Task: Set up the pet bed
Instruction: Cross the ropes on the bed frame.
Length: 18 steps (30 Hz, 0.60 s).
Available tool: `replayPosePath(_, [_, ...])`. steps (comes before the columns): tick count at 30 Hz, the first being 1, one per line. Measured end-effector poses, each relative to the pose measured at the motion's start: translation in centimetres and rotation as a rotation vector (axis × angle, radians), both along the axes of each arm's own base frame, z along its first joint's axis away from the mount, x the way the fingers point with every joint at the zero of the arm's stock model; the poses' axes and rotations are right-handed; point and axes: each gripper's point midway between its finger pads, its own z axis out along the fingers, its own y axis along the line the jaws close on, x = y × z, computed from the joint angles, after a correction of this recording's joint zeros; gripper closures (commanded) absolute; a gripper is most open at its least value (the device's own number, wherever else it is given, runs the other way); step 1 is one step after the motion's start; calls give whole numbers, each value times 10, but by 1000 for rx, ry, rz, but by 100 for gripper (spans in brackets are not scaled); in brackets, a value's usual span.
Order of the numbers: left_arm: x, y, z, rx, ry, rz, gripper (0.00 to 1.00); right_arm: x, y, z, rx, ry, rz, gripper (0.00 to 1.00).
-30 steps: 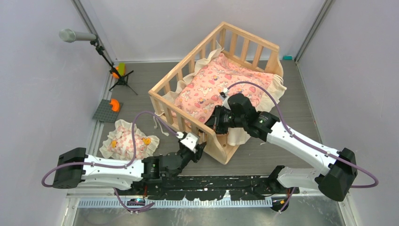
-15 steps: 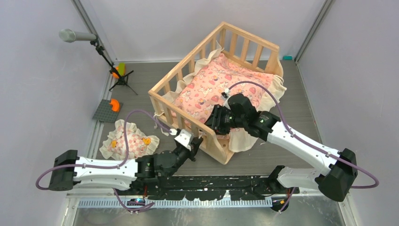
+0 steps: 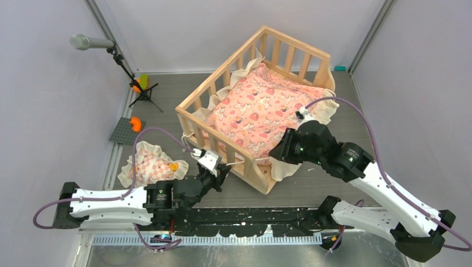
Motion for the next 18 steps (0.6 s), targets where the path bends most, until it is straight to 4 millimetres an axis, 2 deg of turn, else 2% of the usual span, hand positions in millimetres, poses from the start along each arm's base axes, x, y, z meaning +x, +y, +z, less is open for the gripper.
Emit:
replayPosePath(4, [0, -1, 12, 10, -1, 2, 100, -11, -26, -26, -39, 18, -62, 82])
replayPosePath(7, [1, -4, 25, 0, -6, 3, 100, -24, -37, -48, -55, 70, -80, 85])
replayPosePath(13, [3, -5, 25, 29, -19, 6, 100, -50, -31, -90, -27, 192, -25, 88])
replayPosePath(18, [4, -3, 26, 39, -24, 12, 100, -61, -25, -118, -17, 240, -1, 89])
